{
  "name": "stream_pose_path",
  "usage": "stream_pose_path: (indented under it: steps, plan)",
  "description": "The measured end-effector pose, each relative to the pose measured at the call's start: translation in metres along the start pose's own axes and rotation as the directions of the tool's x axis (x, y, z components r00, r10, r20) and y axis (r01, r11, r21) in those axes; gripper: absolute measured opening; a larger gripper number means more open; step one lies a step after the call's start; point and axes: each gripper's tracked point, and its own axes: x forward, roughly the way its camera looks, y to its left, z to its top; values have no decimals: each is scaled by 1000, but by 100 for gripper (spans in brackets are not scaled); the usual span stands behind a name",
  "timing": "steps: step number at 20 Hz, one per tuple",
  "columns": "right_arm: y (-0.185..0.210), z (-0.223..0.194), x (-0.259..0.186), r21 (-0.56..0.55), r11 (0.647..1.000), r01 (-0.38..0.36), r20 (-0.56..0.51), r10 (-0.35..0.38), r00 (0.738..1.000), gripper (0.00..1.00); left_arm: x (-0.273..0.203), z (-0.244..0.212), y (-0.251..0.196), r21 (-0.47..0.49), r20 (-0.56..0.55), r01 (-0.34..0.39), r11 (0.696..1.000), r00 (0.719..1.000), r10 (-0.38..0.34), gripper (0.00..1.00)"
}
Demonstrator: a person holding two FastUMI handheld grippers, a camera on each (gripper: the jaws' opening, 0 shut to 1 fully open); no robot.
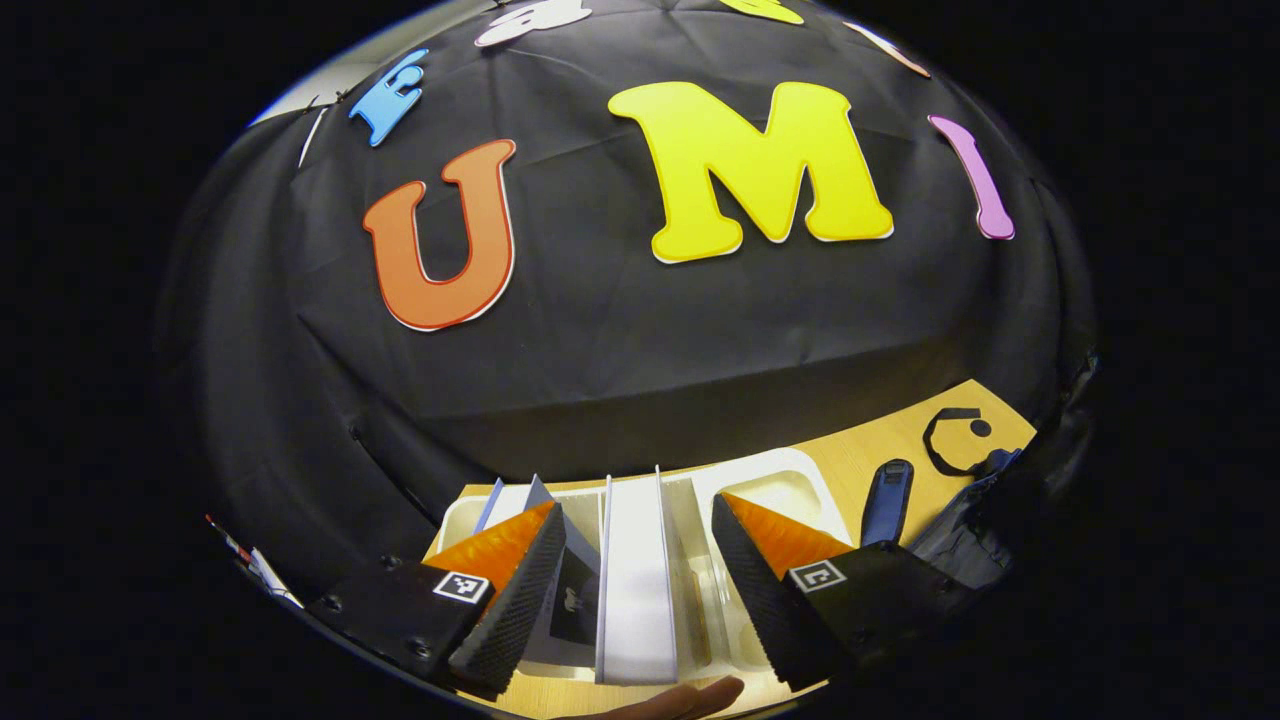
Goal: Open the schoolbag, grab two books from the bookshelf and put them into the schoolbag.
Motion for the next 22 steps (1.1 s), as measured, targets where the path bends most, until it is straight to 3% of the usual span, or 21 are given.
stream_pose_path:
  steps: [4,6,12,17,18,19,22]
  plan:
    - [4,-1,-2,-11,1000,-8,1,8,1000,5,15,-27,-2,-22,-141,-5,1000,990,2,92]
    - [6,-3,-3,-9,1000,-12,1,12,1000,5,15,-39,-9,-36,-197,22,999,980,-29,87]
    - [7,-7,-9,14,1000,-16,22,16,1000,5,17,-73,-32,-82,-342,97,992,932,-120,52]
    - [9,-12,-8,37,999,-27,18,26,999,2,21,-77,-25,-39,-368,91,995,925,-99,48]
    - [9,-12,-8,35,999,-31,19,30,999,2,20,-79,-25,-52,-371,89,995,923,-102,53]
    - [9,-13,-8,34,999,-32,19,32,999,2,15,-81,-24,-63,-375,85,994,921,-103,48]
    - [8,-17,-7,34,999,-21,15,20,1000,2,3,-84,-9,-118,-363,-8,993,931,-36,49]
